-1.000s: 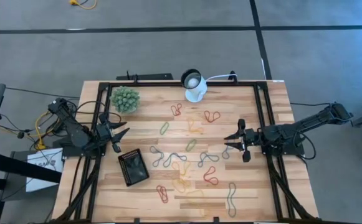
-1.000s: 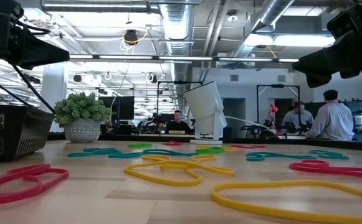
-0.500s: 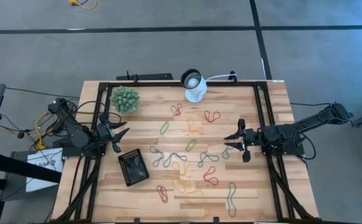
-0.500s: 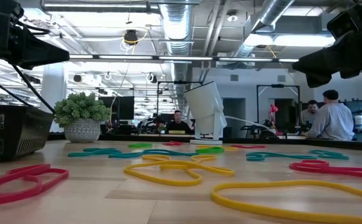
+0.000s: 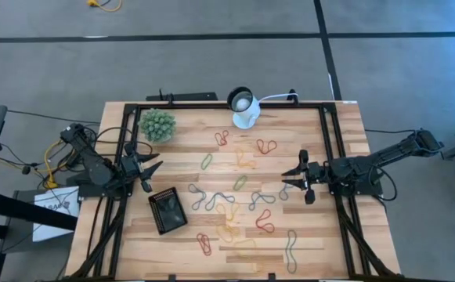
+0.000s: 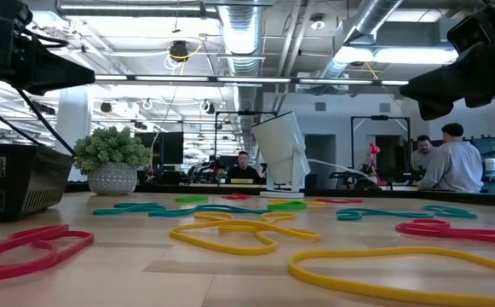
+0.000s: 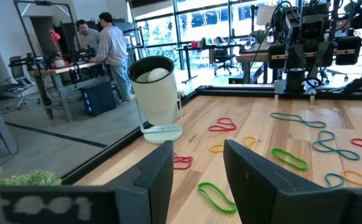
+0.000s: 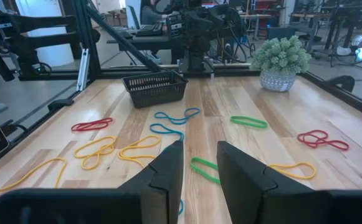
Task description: Pick and place items into bin
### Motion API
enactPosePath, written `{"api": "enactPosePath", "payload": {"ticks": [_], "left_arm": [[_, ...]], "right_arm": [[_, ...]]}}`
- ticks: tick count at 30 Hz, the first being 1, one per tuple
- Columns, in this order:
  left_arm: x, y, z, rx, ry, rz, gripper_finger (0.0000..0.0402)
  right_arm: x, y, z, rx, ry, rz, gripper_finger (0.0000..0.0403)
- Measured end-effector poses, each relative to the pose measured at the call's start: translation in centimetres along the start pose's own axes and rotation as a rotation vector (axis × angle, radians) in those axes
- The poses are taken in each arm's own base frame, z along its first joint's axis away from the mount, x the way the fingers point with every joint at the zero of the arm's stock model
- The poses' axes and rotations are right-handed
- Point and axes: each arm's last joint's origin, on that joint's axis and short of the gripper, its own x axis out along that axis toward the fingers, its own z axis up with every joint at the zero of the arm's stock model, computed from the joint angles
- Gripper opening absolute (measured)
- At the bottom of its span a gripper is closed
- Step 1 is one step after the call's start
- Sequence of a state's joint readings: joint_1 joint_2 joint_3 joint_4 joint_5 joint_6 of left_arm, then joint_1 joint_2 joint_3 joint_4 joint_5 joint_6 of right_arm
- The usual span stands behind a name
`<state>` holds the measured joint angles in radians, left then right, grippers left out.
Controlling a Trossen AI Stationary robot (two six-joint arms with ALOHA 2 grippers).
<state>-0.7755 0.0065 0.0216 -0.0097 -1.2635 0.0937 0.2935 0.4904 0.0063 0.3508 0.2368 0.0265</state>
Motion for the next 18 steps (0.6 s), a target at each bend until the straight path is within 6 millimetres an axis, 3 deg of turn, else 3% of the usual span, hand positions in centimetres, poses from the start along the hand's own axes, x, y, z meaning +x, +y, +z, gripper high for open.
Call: {"api": "enactPosePath", "payload": {"ticks": [15,18], "left_arm": [[0.00,0.00,-0.01,0.003,0.000,0.000,0.0132],[0.02,0.11,-0.07,0.170,0.009,0.037,0.0132]], "right_arm": [[0.00,0.00,0.00,0.000,0.000,0.000,0.0093],[0.00,0.00,0.00,0.000,0.000,0.000,0.0093]]}}
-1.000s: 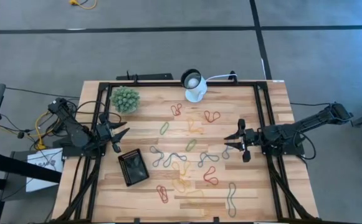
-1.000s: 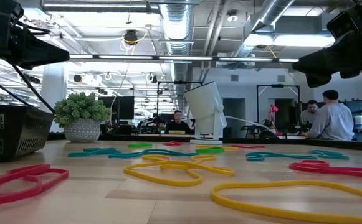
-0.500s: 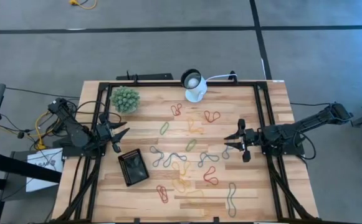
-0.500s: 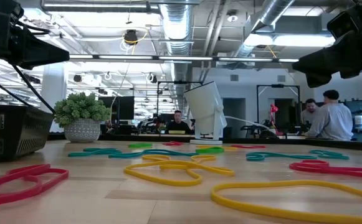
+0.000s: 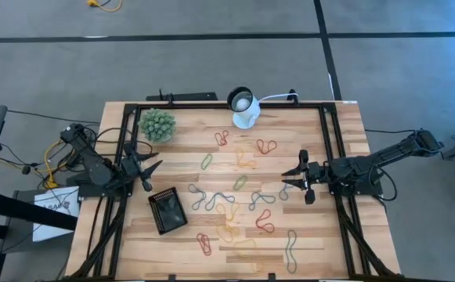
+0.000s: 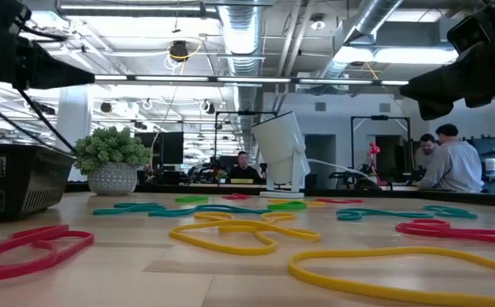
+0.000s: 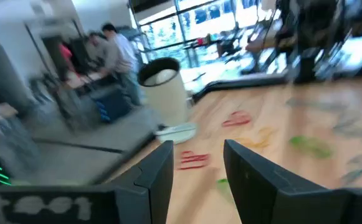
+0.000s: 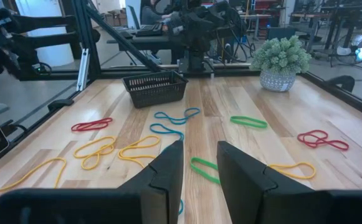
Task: Pick and place items into bin
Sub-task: Put the red rubber band into the black bin
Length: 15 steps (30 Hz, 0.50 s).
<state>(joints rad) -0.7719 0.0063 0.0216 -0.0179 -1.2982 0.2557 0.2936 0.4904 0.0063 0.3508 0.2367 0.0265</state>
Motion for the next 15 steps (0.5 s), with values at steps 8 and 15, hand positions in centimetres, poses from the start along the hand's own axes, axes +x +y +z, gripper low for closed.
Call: {"api": "enactPosePath", "payload": {"ticks": [8,15], "left_arm": [[0.00,-0.01,0.00,0.206,-0.001,-0.002,0.0132],[0.00,0.01,0.00,0.225,0.001,0.003,0.0132]], "right_arm": [[0.00,0.00,0.03,-0.037,-0.003,0.000,0.0093],[-0.03,0.02,0.75,-0.031,-0.076,0.000,0.0093]]}}
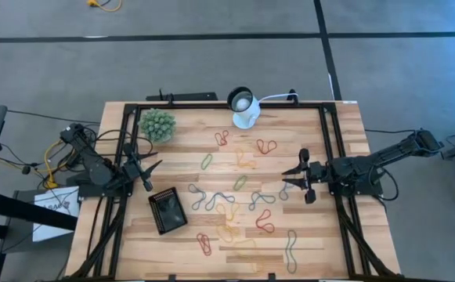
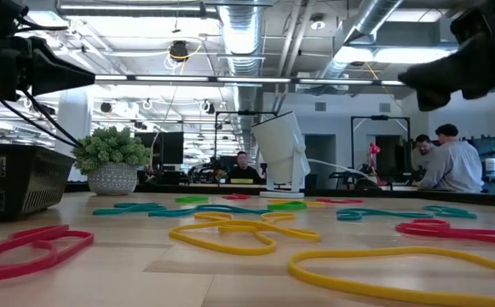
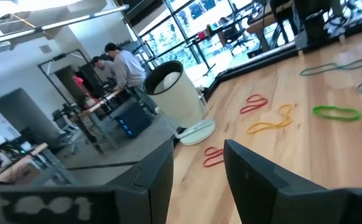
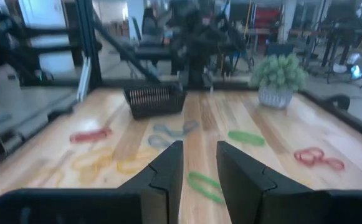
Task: Pick and place items into bin
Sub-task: Put the red rubber band into the black bin
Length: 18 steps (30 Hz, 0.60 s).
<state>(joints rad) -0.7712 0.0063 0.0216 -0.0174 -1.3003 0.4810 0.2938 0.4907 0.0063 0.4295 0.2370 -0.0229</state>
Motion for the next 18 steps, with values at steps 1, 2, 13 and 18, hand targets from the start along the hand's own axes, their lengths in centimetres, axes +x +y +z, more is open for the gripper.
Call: {"api": "enactPosePath", "payload": {"ticks": [1,2,13,18], "left_arm": [[0.0,0.0,0.0,0.000,0.000,0.000,0.0132],[0.0,0.0,0.0,-0.003,-0.001,-0.001,0.0132],[0.0,-0.1,0.1,0.031,-0.025,-0.042,0.0132],[-0.2,-0.6,1.0,-0.311,-0.154,-0.329,0.0132]], "right_arm": [[0.0,0.0,0.2,0.012,-0.018,0.000,0.0093],[0.0,0.0,0.3,0.027,-0.035,-0.001,0.0093],[-0.2,-0.7,2.4,-0.193,-0.244,-0.086,0.0093],[-0.2,-1.0,2.4,-0.045,-0.245,-0.090,0.0093]]}}
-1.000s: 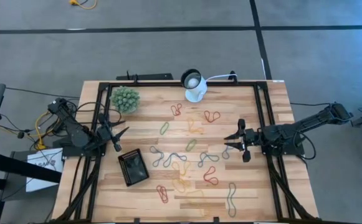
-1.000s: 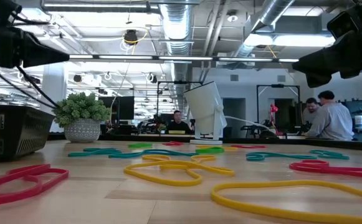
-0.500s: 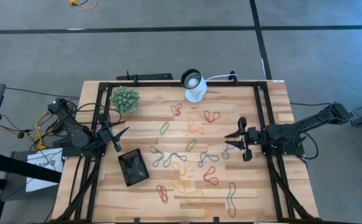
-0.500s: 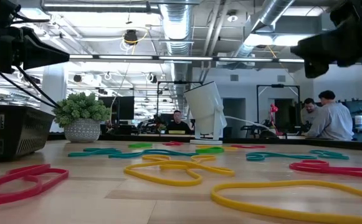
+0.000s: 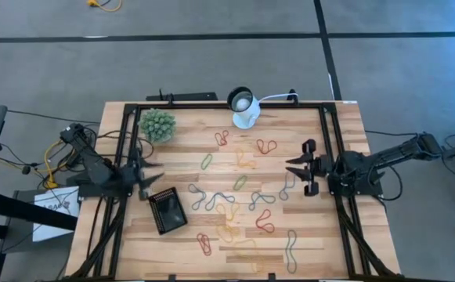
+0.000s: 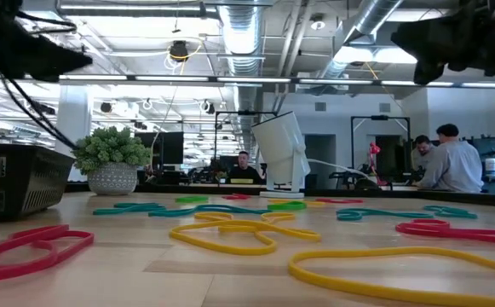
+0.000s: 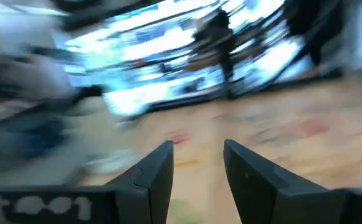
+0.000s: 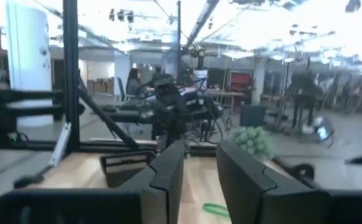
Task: Pick and place items into bin
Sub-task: Put the red rubber band into the black bin
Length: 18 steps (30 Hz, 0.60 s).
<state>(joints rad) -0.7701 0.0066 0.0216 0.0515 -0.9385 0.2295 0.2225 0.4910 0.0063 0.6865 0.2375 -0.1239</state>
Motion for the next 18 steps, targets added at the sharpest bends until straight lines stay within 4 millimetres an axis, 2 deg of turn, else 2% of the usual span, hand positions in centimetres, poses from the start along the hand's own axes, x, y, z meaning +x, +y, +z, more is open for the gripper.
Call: {"api": "enactPosePath", "payload": {"ticks": [3,6,9,14,16,18], "left_arm": [[0.0,-0.2,0.5,-0.043,-0.059,-0.110,0.0132],[0.0,-0.3,0.9,-0.077,-0.109,-0.186,0.0132],[-0.2,-0.5,1.6,-0.116,-0.194,-0.310,0.0132],[-0.6,-0.9,2.3,-0.135,-0.304,-0.513,0.0132],[-0.5,-0.7,2.5,-0.141,-0.318,-0.472,0.0132],[-0.4,-0.2,2.7,-0.167,-0.307,-0.333,0.0132]], "right_arm": [[0.0,-0.3,0.0,0.004,0.000,-0.028,0.0093],[0.1,-1.0,0.5,-0.063,-0.042,-0.155,0.0093],[0.1,-1.3,0.9,0.018,-0.085,-0.181,0.0093],[0.1,-1.6,0.4,0.090,-0.047,-0.185,0.0093],[0.2,-1.7,0.0,0.080,-0.014,-0.194,0.0093],[0.3,-1.8,-0.3,0.080,0.010,-0.197,0.0093]]}}
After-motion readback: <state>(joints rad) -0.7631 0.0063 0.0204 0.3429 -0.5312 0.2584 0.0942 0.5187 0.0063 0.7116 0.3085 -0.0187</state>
